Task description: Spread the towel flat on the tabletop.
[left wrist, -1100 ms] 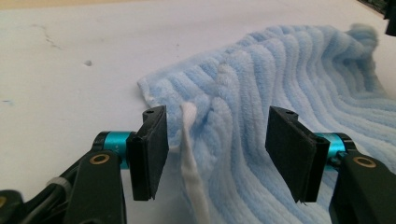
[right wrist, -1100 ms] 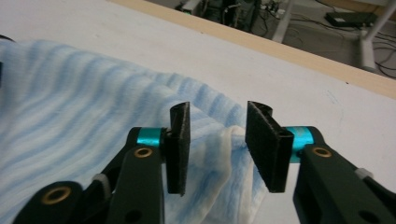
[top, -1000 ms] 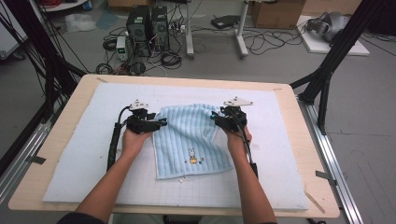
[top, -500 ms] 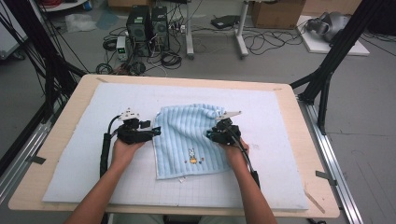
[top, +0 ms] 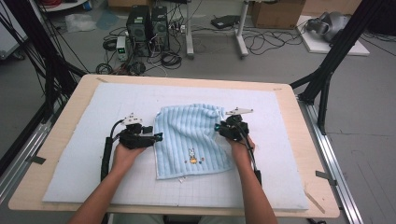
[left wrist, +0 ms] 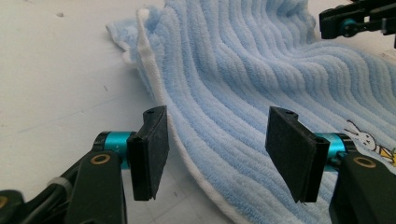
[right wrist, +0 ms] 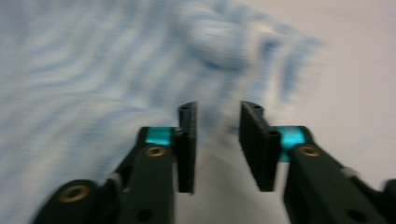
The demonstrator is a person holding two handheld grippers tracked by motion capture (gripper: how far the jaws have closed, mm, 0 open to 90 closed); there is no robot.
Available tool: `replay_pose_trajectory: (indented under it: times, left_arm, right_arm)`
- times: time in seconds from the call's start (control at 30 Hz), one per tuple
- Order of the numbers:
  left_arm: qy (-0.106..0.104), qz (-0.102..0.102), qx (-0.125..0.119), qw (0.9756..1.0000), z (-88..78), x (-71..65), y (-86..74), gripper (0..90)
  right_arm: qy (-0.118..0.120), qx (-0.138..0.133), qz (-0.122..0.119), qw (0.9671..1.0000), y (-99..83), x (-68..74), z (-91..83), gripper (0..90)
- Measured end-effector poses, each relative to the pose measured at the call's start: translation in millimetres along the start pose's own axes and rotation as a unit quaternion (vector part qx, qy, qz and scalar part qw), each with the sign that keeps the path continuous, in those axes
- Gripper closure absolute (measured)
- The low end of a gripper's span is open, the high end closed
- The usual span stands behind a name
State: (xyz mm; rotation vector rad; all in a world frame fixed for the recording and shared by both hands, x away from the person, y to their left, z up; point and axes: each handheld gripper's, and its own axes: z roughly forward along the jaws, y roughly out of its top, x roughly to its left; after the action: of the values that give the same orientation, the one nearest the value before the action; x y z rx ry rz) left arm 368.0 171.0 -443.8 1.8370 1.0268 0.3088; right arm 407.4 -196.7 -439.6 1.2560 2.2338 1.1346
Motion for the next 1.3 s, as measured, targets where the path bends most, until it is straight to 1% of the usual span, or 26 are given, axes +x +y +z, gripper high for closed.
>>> replay_pose_trajectory:
  times: [0.03,0.1,0.13,0.17,0.2,0.23,0.27,0.3,0.33,0.37,0.43,0.47,0.5,0.53,0.67,0.77,0.87,0.9,0.93,0.97,1.0,1.03,1.1,1.17,1.23,1.3]
  left_arm:
    - [0.001,0.001,-0.001,1.0,-0.1,-0.2,-0.1,39.6]
    - [0.001,0.002,0.0,1.0,-0.7,-0.5,0.0,39.6]
    - [0.003,0.0,-0.001,1.0,-1.1,-0.7,-0.2,39.6]
    - [0.002,-0.001,-0.002,1.0,-1.6,-0.5,-0.3,39.6]
    - [0.002,-0.001,-0.001,1.0,-2.3,-0.1,-0.5,39.6]
    - [0.004,-0.001,0.0,1.0,-2.8,-0.1,-0.6,39.6]
    - [0.003,-0.002,-0.002,1.0,-3.3,0.0,-0.9,39.6]
    - [0.002,-0.004,-0.002,1.0,-3.8,-0.2,-1.2,39.6]
    - [0.002,-0.002,-0.001,1.0,-4.3,-0.3,-1.4,39.6]
    - [0.002,-0.003,0.0,1.0,-4.0,-1.2,-2.0,39.7]
    - [0.001,-0.002,0.007,1.0,-3.0,-2.8,-3.1,39.8]
    - [-0.002,-0.002,0.01,0.9999,-2.1,-3.9,-3.6,39.8]
    - [-0.008,-0.004,0.015,0.9998,-0.5,-6.1,-4.2,39.8]
    - [-0.012,-0.001,0.019,0.9997,0.4,-7.6,-4.4,39.9]
    - [-0.029,0.008,0.036,0.9989,6.0,-16.7,-7.0,41.0]
    - [-0.029,0.021,0.057,0.9977,10.8,-22.7,-8.8,41.9]
    - [-0.013,0.062,0.067,0.9958,12.4,-30.9,-8.5,45.8]
    - [-0.005,0.079,0.071,0.9943,12.8,-34.3,-8.8,48.7]
    - [0.008,0.1,0.072,0.9924,12.9,-37.6,-9.5,54.7]
    - [-0.001,0.102,0.072,0.9922,12.3,-37.9,-9.2,62.6]
    - [-0.011,0.097,0.076,0.9924,11.8,-37.7,-8.8,83.1]
    - [-0.004,0.097,0.076,0.9924,10.9,-37.8,-8.1,85.7]
    - [0.019,0.095,0.075,0.9924,6.7,-33.9,-7.0,86.4]
    - [0.028,0.079,0.066,0.9943,1.8,-25.5,-6.9,86.3]
    - [0.036,0.072,0.061,0.9948,-2.9,-18.5,-7.3,86.3]
    - [0.043,0.067,0.057,0.9952,-6.7,-13.3,-7.9,86.2]
  right_arm:
    - [0.012,0.005,-0.002,0.9999,0.6,5.2,2.1,62.2]
    - [0.006,0.025,-0.029,0.9992,0.3,15.1,8.2,56.8]
    - [0.005,0.036,-0.032,0.9988,-0.6,18.5,11.7,55.4]
    - [-0.005,0.034,-0.042,0.9985,-0.5,20.7,13.0,59.1]
    - [-0.01,0.036,-0.05,0.998,0.3,21.8,12.8,67.0]
    - [-0.011,0.039,-0.057,0.9975,1.1,21.4,12.3,79.9]
    - [-0.024,0.044,-0.066,0.9966,1.8,21.3,11.6,85.4]
    - [-0.041,0.044,-0.077,0.9952,2.3,21.3,11.4,86.5]
    - [-0.066,0.044,-0.084,0.9933,2.4,21.1,11.4,86.9]
    - [-0.085,0.04,-0.087,0.9917,2.5,18.7,11.1,87.0]
    - [-0.121,0.027,-0.078,0.9893,2.3,10.4,9.3,86.6]
    - [-0.135,0.021,-0.069,0.9883,2.1,6.0,8.0,84.9]
    - [-0.151,0.017,-0.066,0.9861,1.9,2.5,6.4,81.2]
    - [-0.155,0.013,-0.057,0.9861,1.4,-0.9,4.7,77.6]
    - [-0.127,-0.005,-0.039,0.9911,0.9,-3.8,-3.0,62.9]
    - [-0.111,-0.022,-0.031,0.9931,2.9,-1.7,-14.0,54.4]
    - [-0.088,-0.032,-0.032,0.9951,3.0,1.6,-24.7,53.1]
    - [-0.086,-0.034,-0.042,0.9949,1.7,2.5,-27.6,53.1]
    - [-0.085,-0.033,-0.047,0.9947,-0.2,3.3,-30.1,53.0]
    - [-0.083,-0.031,-0.048,0.9948,-2.7,3.5,-32.4,53.0]
    - [-0.084,-0.031,-0.046,0.995,-5.8,3.4,-35.0,52.9]
    - [-0.081,-0.031,-0.04,0.9955,-9.1,2.7,-37.9,52.9]
    - [-0.069,-0.033,-0.027,0.9967,-16.4,0.4,-43.5,53.3]
    - [-0.058,-0.036,-0.019,0.9975,-24.0,-1.1,-48.7,55.0]
    - [-0.047,-0.032,-0.01,0.9983,-29.3,-1.6,-51.8,59.3]
    - [-0.037,-0.035,-0.014,0.9986,-33.6,1.6,-51.8,64.6]
